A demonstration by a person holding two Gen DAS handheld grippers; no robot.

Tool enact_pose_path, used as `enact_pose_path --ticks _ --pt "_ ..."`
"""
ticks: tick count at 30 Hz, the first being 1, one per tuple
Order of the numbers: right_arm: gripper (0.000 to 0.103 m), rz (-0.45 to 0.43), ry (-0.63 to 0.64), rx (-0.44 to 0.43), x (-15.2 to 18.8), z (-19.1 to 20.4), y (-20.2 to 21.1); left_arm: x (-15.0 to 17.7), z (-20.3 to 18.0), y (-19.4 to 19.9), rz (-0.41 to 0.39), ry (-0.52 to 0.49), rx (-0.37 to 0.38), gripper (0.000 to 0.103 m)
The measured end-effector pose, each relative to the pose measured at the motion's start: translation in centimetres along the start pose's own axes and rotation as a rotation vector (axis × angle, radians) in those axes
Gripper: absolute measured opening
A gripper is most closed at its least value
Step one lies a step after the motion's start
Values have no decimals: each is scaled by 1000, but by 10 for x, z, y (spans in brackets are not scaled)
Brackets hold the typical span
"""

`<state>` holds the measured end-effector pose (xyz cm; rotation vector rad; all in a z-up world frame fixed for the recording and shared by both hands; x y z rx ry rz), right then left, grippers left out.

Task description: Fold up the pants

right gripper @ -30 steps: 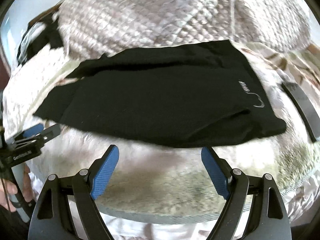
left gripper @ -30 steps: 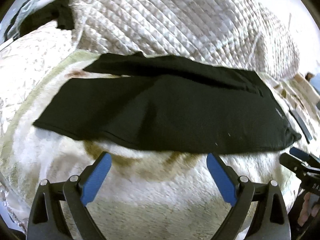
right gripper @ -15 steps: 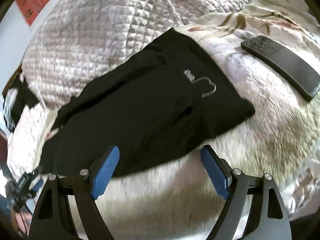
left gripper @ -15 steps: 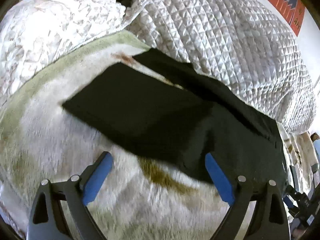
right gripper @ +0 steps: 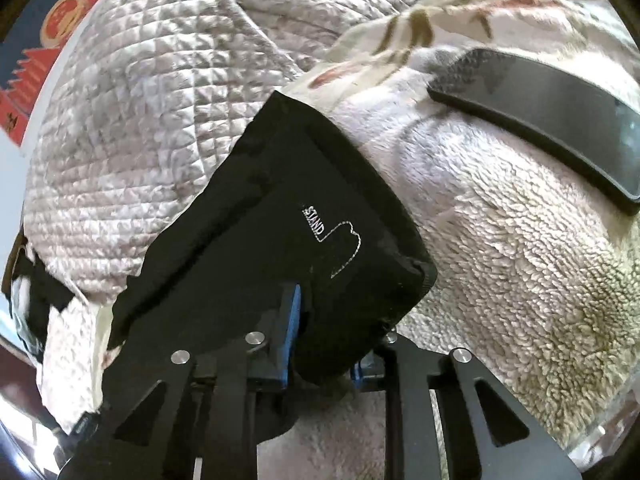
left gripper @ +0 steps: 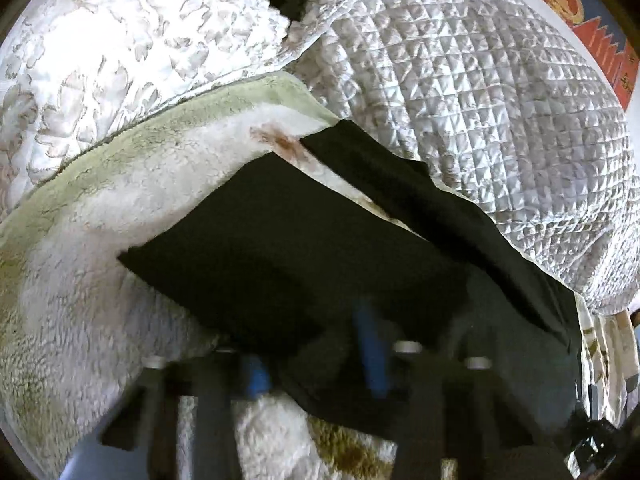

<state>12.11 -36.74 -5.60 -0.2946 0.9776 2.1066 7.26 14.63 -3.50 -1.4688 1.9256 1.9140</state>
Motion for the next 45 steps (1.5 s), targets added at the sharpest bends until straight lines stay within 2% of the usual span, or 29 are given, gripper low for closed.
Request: enact_pose_path --ticks 2,3,6,12,15,17,19,20,24,25,27,30,33,34,35,36,39,40,41,43,45 --pt "15 1 17 7 -1 2 0 -3 4 -6 22 23 -1 6" --pt "13 3 25 4 -1 4 0 -4 5 -6 25 27 1 4" --pt "12 3 31 -35 -7 11 12 -7 3 10 -2 8 8 4" --pt "11 13 23 -101 -13 14 58 -4 18 72 -71 -17 47 4" --pt "11 53 23 -69 -5 3 71 18 34 89 -68 -43 27 4" --pt "11 101 24 -23 5 -9 66 37 44 80 -22 -52 1 4" --pt "12 160 -15 19 16 -26 53 54 52 65 61 -34 -21 4" --pt "13 163 -24 28 19 -29 51 57 54 63 70 -26 -18 4" --pt "15 135 12 40 19 -22 57 55 53 76 30 -34 -2 5" --pt "17 131 22 43 18 -20 58 54 55 76 31 -29 -2 8" --pt "30 122 17 38 17 -20 61 53 60 73 44 2 1 10" --pt "32 114 18 51 17 -21 65 48 73 68 51 62 1 15" --pt "30 76 40 49 16 -22 74 39 80 65 13 85 -29 15" --pt "26 66 48 51 16 -21 74 37 82 64 9 83 -44 12" --pt "18 61 50 62 16 -20 74 35 82 66 -1 87 -49 4" --pt "18 58 50 66 15 -20 74 34 81 72 -28 77 -52 4" --pt "17 48 43 93 16 -23 78 31 77 96 -137 10 -121 4" --pt "17 47 38 114 16 -24 79 30 79 96 -141 -4 -148 5" --pt "19 53 30 127 17 -27 80 31 81 92 -121 -14 -195 6" --pt "33 53 20 177 17 -30 83 31 90 79 -59 -11 -302 10" --pt "36 -6 48 249 13 -28 98 29 97 79 -63 -2 -343 11"
Point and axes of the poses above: each gripper's, at about its wrist camera, not at the fingertips, and y roughly against the way its jaws point, z to its left, x to its underside, the point moved 4 cm from there along -y, roughly the way its jaws point, and after that the axes turned 11 degrees about -x, right-handed, at the moved point
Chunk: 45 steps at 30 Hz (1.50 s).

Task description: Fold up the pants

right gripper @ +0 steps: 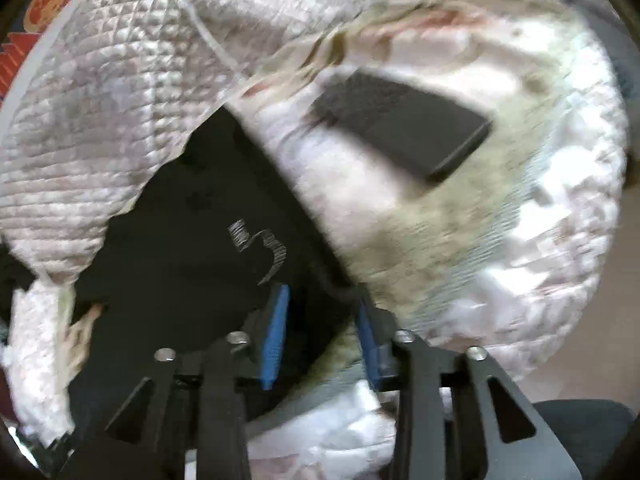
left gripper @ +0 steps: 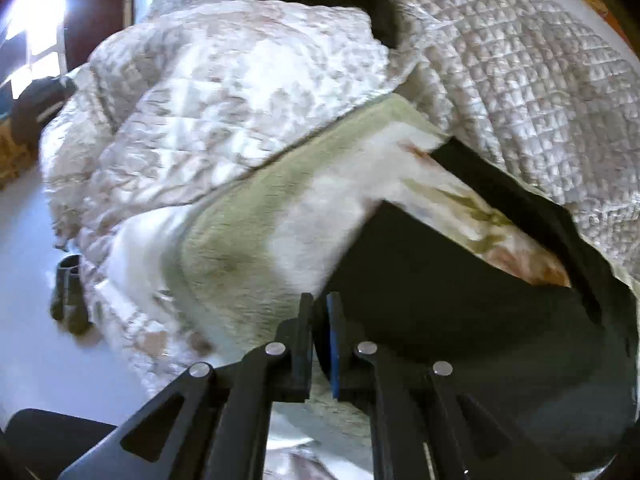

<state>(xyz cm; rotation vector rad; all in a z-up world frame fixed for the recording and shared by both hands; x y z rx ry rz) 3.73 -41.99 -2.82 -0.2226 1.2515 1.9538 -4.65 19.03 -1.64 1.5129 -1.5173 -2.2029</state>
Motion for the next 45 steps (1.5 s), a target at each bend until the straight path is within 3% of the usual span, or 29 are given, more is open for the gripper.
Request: enact_pose_path --ticks 3,5,7,10,13,15,20,23,27,31,37,43,45 --pt "36 -109 85 44 -11 14 24 -10 -2 13 -56 -2 -1 23" --pt "37 -148 139 16 -16 27 32 -15 -15 26 -86 -19 81 37" --pt "37 -130 223 -17 -14 46 28 -15 -37 34 -76 -55 206 41" --pt "37 -1 362 -77 4 73 0 2 -78 35 -16 -161 351 41" --pt "37 151 423 -19 26 71 -33 30 -101 16 84 -254 347 41" --pt "38 204 410 -5 33 58 -45 40 -103 11 63 -292 314 41" --pt "38 149 434 -31 20 65 -30 21 -96 11 22 -294 249 41" --pt "48 85 460 -60 13 81 -21 5 -92 -6 31 -264 214 47" --pt "50 104 476 -105 11 96 -35 -7 -97 -30 10 -284 117 47" --pt "50 144 449 -111 19 91 -51 -7 -99 -28 -1 -269 91 48" --pt "50 145 508 -182 36 109 -47 11 -114 5 -12 -286 203 48" --pt "50 185 612 -223 70 128 -47 56 -143 51 -26 -408 354 50" --pt "50 204 646 -196 81 130 -51 74 -150 49 -4 -453 345 50"
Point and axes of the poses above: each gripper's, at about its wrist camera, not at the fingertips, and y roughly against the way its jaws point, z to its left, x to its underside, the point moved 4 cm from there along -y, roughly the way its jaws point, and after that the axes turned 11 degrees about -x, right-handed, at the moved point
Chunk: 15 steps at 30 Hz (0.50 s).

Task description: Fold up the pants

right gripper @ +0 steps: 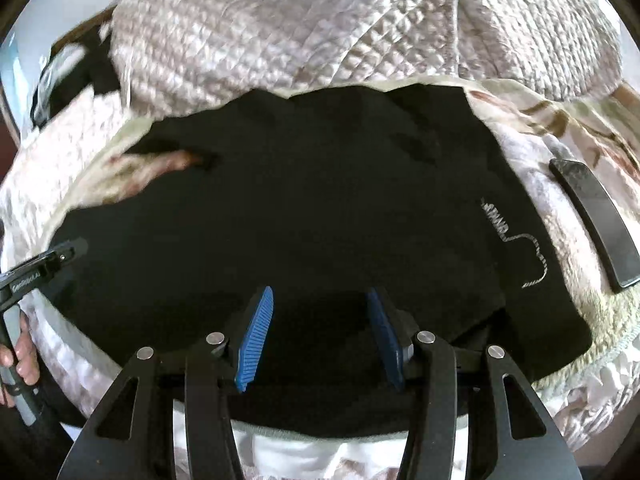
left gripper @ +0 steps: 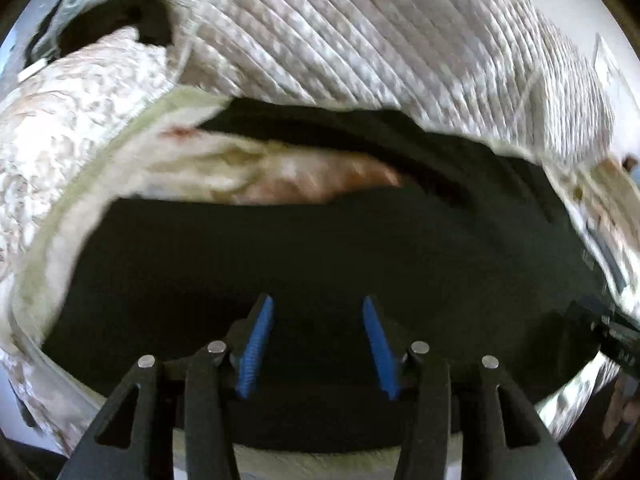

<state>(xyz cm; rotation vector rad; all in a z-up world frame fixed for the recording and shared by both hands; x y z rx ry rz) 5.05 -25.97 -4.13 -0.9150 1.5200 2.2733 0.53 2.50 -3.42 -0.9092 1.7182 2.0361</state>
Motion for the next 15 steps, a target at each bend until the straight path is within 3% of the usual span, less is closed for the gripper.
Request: enact_pose_path --ticks 4,8,12,15 --pt "50 20 38 32 4 4 2 5 -13 0 -21 -70 -65 51" --pt "55 -6 10 10 6 2 13 4 -10 5 -6 -31 -41 52" --pt "56 32 19 57 12 0 8 9 -13 4 -4 -53 -57 54" --pt "56 6 -6 15 9 2 18 6 -11 10 12 -25 -25 54"
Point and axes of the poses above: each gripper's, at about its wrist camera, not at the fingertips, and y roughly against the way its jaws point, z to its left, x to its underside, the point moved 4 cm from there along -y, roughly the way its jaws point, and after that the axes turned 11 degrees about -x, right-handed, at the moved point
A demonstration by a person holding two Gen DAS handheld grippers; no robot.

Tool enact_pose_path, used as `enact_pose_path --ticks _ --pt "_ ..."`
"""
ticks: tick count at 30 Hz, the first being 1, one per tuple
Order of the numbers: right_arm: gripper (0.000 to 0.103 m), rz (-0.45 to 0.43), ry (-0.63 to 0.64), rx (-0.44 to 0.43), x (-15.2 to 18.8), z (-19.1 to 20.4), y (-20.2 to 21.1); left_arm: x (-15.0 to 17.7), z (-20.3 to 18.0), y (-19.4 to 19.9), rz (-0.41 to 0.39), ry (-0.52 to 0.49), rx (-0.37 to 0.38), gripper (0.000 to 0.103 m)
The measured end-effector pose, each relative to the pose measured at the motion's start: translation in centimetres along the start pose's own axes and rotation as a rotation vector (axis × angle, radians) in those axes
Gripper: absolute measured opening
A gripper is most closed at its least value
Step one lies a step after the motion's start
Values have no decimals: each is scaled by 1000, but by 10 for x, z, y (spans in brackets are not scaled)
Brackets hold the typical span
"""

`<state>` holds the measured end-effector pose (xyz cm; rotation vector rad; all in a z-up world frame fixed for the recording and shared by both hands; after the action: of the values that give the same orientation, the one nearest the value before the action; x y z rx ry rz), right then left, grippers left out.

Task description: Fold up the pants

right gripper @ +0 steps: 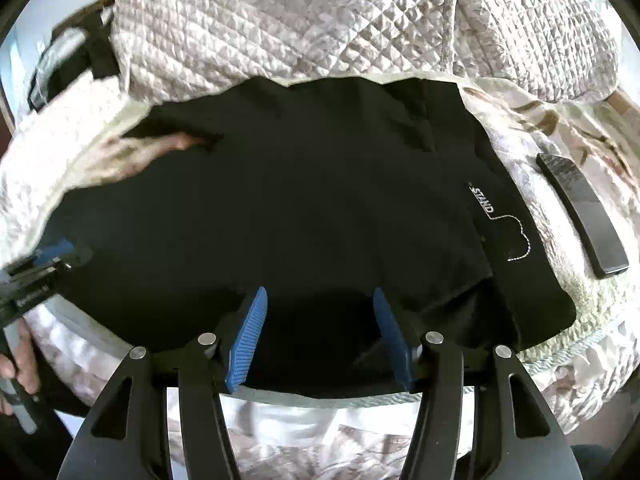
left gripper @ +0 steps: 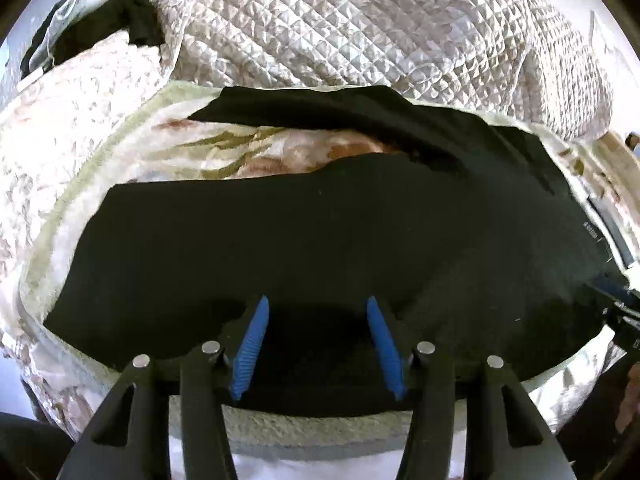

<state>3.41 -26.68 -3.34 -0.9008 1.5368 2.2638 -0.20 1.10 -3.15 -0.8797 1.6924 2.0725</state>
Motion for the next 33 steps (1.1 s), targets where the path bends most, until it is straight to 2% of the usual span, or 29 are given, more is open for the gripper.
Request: enact_pose_path --ticks 7,20,26,30,33 --pt "56 -14 4 -25 -7 3 6 -8 -9 10 -24 -14 14 54" --pt "56 13 41 -62 -29 2 -4 -34 -16 -1 -31 -55 40 54" --pt "61 23 57 -108 -58 -6 -12 -67 -13 -12 -43 -62 71 59" --pt "61 26 70 -121 -90 -19 -22 -100 -10 -24 -73 -64 84 67" --pt "61 25 88 -120 -113 -27 -32 -127 -10 -41 -73 -53 98 68"
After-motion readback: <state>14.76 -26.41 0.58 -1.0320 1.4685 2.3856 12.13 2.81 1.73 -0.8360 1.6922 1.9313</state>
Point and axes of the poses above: each gripper's, at about its wrist camera, not at the fingertips, and y roughly against the way its jaws point, z to its left, x to its underside, the point moved 4 cm from there along -y, roughly the way its jaws point, and after that the axes turned 11 degrees about -x, right-handed, at the moved point
